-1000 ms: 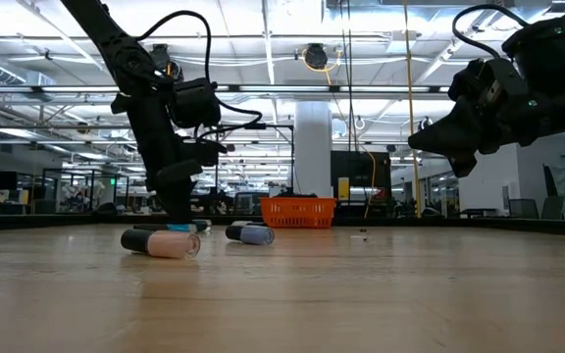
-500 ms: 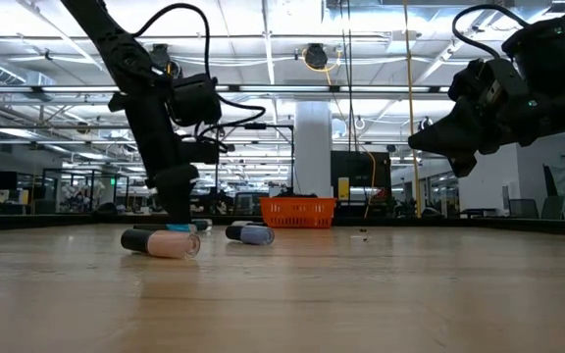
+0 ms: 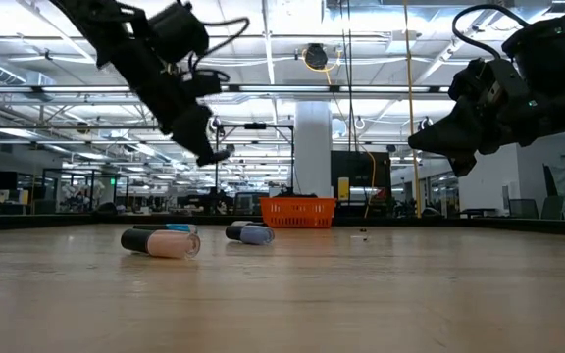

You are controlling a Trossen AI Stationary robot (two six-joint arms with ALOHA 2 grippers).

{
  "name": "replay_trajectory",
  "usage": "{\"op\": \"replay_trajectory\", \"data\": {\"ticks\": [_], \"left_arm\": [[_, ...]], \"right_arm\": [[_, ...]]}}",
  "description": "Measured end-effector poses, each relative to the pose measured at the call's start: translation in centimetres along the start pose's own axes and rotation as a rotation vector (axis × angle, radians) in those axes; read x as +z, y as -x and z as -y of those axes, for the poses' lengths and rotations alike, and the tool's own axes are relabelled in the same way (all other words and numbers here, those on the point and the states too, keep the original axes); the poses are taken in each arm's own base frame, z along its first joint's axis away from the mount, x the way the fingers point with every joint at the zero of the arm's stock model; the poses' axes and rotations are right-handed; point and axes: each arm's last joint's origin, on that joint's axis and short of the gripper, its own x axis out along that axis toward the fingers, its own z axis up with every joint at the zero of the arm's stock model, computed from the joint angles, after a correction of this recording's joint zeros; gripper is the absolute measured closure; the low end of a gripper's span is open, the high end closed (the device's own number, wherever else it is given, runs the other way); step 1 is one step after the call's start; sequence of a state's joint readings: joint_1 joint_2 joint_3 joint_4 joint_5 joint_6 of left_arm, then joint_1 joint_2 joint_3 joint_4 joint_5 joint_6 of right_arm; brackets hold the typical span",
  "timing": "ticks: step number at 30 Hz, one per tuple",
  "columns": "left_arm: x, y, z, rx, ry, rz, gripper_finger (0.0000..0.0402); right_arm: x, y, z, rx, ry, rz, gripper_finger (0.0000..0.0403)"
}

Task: Pick & Place Nail Polish
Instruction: Put the dark green nail polish bottle into the basket

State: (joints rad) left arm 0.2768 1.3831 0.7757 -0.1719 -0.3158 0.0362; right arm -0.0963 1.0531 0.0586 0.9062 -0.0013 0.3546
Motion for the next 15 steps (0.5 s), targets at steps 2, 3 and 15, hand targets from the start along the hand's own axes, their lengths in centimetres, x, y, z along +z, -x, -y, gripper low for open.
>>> {"op": "replay_trajectory", "data": {"ticks": [2,3,15], "left_arm": [[0.7,0.7,0.2,-0.02,-0.001,0.065,0.0366],[1.0,1.1,0.2,-0.05,0.003,0.105,0.0366],[4.4,3.7,2.7,-0.628,0.029,0.483,0.0366]], "right_arm": [[0.0,0.0,0.0,0.0,0.0,0.0,0.0403],[0.0,0.0,0.0,0.0,0.0,-0.001,0.0403],[-0.1,0.0,0.0,-0.003,0.004,-0.009,0.0403]]}}
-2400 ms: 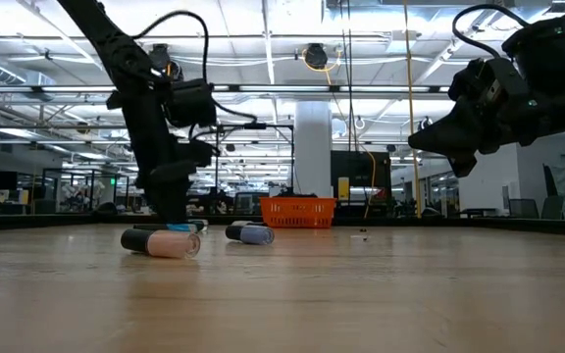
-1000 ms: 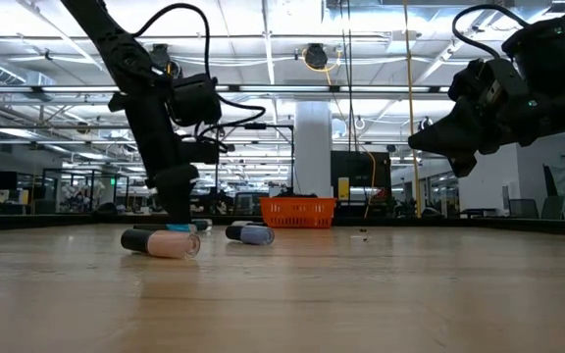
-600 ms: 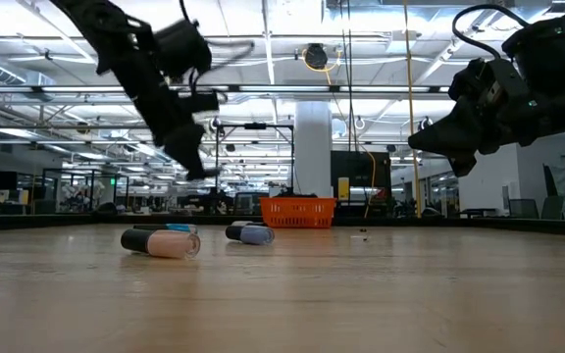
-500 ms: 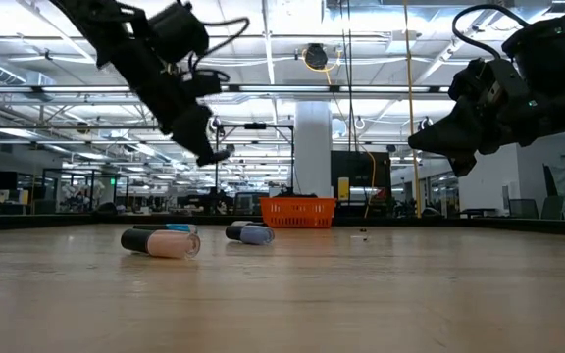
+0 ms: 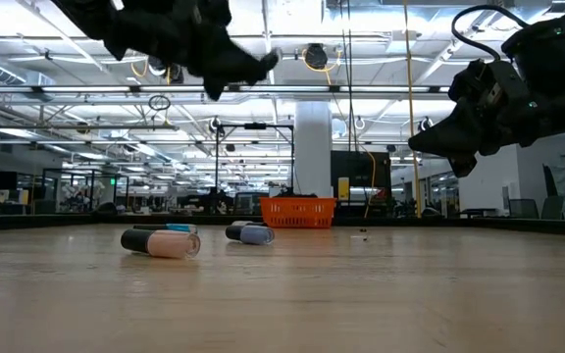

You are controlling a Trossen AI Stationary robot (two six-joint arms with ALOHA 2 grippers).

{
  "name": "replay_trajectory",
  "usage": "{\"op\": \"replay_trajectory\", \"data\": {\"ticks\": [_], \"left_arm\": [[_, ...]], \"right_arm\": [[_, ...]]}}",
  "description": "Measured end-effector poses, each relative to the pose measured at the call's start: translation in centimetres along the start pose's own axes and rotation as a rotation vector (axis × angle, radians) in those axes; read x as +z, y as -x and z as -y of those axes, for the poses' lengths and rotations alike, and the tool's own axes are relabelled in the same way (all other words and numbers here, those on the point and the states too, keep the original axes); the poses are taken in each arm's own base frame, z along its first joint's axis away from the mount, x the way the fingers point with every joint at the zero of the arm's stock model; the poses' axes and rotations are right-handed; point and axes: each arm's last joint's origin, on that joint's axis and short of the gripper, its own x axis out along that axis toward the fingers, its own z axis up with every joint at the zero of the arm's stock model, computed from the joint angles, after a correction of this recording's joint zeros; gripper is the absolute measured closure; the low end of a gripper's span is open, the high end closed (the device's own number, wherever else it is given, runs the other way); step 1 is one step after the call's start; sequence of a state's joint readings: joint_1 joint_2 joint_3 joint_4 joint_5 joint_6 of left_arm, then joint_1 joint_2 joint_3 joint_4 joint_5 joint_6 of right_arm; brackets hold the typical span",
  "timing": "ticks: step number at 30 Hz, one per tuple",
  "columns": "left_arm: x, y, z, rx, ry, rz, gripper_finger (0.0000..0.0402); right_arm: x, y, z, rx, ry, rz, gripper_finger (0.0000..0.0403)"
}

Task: Pick & Place Nail Polish
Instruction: Put the dark green nail polish bottle into the basket

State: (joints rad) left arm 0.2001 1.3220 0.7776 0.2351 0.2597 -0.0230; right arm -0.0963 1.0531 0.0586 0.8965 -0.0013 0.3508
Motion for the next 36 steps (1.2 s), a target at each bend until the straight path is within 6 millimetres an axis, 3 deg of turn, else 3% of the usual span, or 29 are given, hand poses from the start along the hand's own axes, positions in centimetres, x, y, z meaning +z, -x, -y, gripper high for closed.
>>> {"op": "replay_trajectory", "data": {"ticks": [11,14,36], "left_arm": [[3.2,0.7,3.1,-0.558,0.011,0.266,0.0366],[3.8,1.0,3.8,-0.641,0.001,0.307,0.0366],[3.8,0.8,4.0,-0.559,-0.032,0.339,0.0366]], "right_arm": [[-0.1,0.0,0.0,-0.004,0.0,-0.01,0.0403],[-0.1,0.0,0.0,-0.004,0.0,-0.01,0.0403],[-0.1,0.0,0.0,-0.004,0.0,-0.01,0.0403]]}}
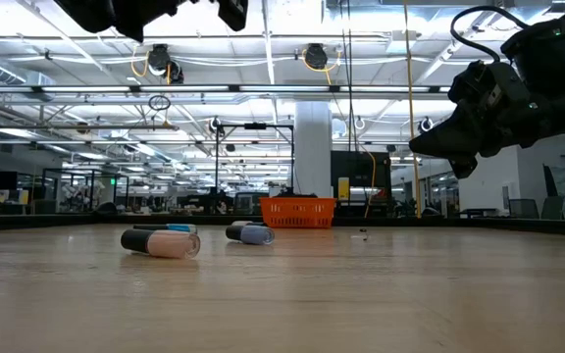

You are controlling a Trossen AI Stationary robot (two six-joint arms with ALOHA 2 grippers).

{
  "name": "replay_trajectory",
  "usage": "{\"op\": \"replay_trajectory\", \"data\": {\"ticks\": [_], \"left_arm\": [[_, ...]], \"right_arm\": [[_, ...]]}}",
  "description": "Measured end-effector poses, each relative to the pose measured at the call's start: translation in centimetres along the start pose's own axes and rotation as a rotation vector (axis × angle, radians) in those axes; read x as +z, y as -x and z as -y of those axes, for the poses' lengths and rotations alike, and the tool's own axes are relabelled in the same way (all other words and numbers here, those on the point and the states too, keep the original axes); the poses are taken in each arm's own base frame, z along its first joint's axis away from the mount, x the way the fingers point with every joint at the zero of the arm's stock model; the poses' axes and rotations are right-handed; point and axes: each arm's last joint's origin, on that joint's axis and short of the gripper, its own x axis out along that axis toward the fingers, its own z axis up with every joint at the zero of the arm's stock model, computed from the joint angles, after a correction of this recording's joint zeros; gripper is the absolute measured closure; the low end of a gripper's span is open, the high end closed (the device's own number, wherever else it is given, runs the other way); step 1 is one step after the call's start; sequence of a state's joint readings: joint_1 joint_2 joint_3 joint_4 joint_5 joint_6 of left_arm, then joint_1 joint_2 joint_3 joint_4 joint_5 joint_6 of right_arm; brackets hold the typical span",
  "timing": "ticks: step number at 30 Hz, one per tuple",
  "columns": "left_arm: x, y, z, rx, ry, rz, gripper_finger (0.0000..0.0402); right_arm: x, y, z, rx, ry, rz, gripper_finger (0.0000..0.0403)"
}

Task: Pick & Place Nail Polish
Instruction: Put the dark green nail polish bottle into the basket

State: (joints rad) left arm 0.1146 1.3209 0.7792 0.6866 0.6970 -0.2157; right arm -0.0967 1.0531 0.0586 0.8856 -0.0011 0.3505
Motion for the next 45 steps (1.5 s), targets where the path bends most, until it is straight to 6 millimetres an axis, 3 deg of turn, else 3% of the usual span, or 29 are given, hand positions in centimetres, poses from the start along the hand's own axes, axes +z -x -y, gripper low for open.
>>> {"op": "replay_trajectory", "data": {"ticks": [6,13,23,28,32,37,45], "left_arm": [[-1.0,0.4,-1.4,0.328,-0.072,-0.067,0.0366],[-1.0,1.5,-5.1,0.665,-0.07,-0.168,0.0366],[0.4,2.7,-14.9,0.955,0.013,-0.431,0.0366],[-1.7,3.8,-20.0,1.043,0.137,-0.487,0.0366],[-3.5,4.4,-22.7,1.068,0.241,-0.503,0.0366],[-4.8,5.0,-24.3,1.085,0.311,-0.538,0.0366],[-5.4,5.5,-24.1,1.104,0.379,-0.584,0.0354]], "right_arm": [[0.0,0.0,0.0,0.001,0.0,0.003,0.0403],[0.3,0.0,-0.1,0.007,0.0,0.03,0.0403],[0.3,0.0,0.0,-0.016,0.024,0.038,0.0403],[0.3,0.0,0.0,-0.018,0.024,0.035,0.0403],[0.3,0.0,0.0,-0.021,0.028,0.039,0.0403],[0.3,0.0,0.0,-0.021,0.028,0.039,0.0403],[0.3,0.0,0.0,-0.022,0.029,0.036,0.0403]]}}
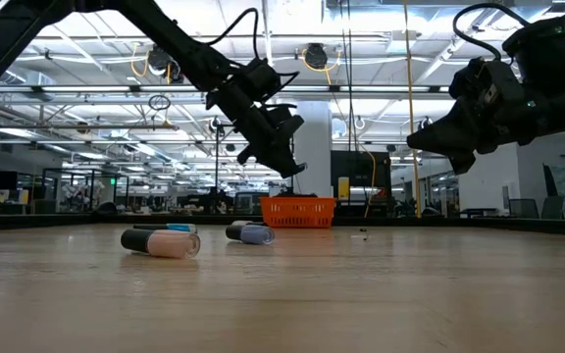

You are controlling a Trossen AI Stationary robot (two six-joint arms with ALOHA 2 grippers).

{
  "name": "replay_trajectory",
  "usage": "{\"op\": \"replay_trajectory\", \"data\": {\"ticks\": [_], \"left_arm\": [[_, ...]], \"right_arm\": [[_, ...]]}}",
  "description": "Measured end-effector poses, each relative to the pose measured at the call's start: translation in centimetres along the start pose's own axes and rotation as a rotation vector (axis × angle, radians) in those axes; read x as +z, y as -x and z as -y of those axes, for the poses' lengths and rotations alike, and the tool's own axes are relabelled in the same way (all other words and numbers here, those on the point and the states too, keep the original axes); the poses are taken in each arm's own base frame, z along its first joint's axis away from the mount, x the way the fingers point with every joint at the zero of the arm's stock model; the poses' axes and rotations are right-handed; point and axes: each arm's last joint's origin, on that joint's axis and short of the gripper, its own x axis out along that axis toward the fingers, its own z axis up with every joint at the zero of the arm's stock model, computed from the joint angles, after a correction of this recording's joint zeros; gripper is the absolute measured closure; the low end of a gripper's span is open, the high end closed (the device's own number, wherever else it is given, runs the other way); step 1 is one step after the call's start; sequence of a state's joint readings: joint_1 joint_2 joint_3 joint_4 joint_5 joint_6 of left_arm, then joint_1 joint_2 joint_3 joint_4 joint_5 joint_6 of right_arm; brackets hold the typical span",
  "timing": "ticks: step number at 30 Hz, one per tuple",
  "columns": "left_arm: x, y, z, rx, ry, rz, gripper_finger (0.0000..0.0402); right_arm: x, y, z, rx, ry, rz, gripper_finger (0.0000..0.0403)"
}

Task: Pick & Place Nail Polish
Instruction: Put the dark green nail polish bottle into the basket, then put the blue nail polish bottle into the basket

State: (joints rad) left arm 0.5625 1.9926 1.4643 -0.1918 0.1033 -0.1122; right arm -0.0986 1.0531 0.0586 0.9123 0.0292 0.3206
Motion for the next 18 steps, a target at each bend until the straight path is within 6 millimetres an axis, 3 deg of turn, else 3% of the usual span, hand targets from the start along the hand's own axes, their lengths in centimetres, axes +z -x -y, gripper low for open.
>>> {"op": "replay_trajectory", "data": {"ticks": [8,18], "left_arm": [[-0.1,0.0,-0.1,0.028,0.03,-0.013,0.0333],[-0.1,0.1,-1.0,0.046,0.028,-0.01,0.0202]], "right_arm": [[0.0,0.0,0.0,0.0,-0.007,0.0,0.0403],[0.0,0.0,0.0,0.0,-0.008,0.0,0.0403]]}}
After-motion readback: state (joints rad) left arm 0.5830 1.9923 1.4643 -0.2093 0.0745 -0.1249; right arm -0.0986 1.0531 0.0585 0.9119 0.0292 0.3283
